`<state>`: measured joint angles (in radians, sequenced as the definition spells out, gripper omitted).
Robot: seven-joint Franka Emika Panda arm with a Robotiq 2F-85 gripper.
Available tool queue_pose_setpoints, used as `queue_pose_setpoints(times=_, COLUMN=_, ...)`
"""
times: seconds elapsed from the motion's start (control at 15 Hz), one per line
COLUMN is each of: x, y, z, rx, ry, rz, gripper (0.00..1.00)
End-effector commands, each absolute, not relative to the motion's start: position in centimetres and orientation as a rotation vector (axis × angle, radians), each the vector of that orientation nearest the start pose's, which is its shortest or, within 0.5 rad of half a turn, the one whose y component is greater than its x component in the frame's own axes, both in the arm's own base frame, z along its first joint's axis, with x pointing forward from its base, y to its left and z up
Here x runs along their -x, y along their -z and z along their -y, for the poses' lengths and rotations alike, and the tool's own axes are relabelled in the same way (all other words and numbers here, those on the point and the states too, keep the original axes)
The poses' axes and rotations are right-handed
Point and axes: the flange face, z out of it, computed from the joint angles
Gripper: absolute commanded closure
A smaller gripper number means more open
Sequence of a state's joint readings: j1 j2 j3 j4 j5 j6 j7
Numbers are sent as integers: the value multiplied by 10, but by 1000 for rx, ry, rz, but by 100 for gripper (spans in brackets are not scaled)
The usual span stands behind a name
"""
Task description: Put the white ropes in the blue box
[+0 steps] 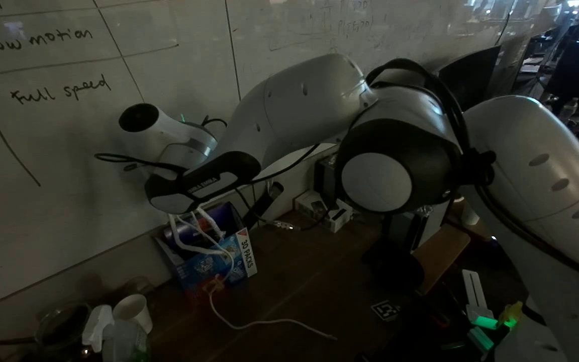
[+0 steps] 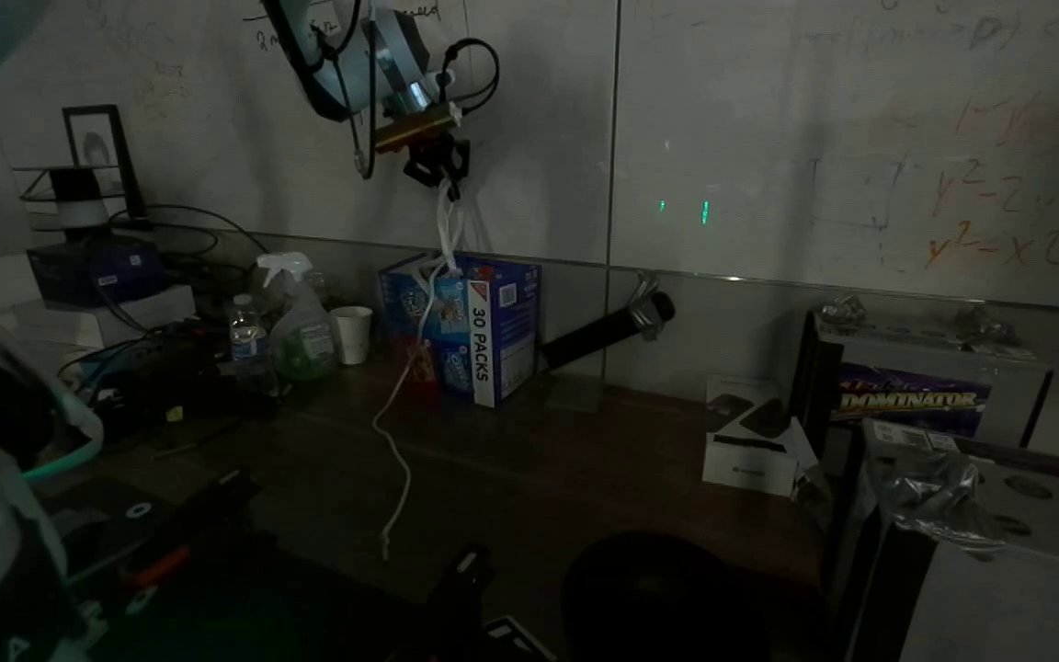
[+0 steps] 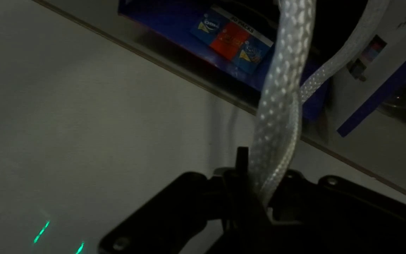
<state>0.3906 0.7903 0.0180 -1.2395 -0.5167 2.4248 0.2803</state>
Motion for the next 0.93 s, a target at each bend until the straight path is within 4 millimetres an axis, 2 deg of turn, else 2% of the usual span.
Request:
queue_pose_setpoints(times=0.0, x=-736, y=-331, z=-302, rx=3181, ry=808, rz=788, gripper=89)
queue_pose_setpoints(times=0.53, x=-754, y=-283, z=-262, rx=3190, ry=642, rz=805, gripper=89)
queue_pose_setpoints(times=0.87, x=-757, y=-275, z=-253, rx=3186, ry=566, rz=800, gripper=90)
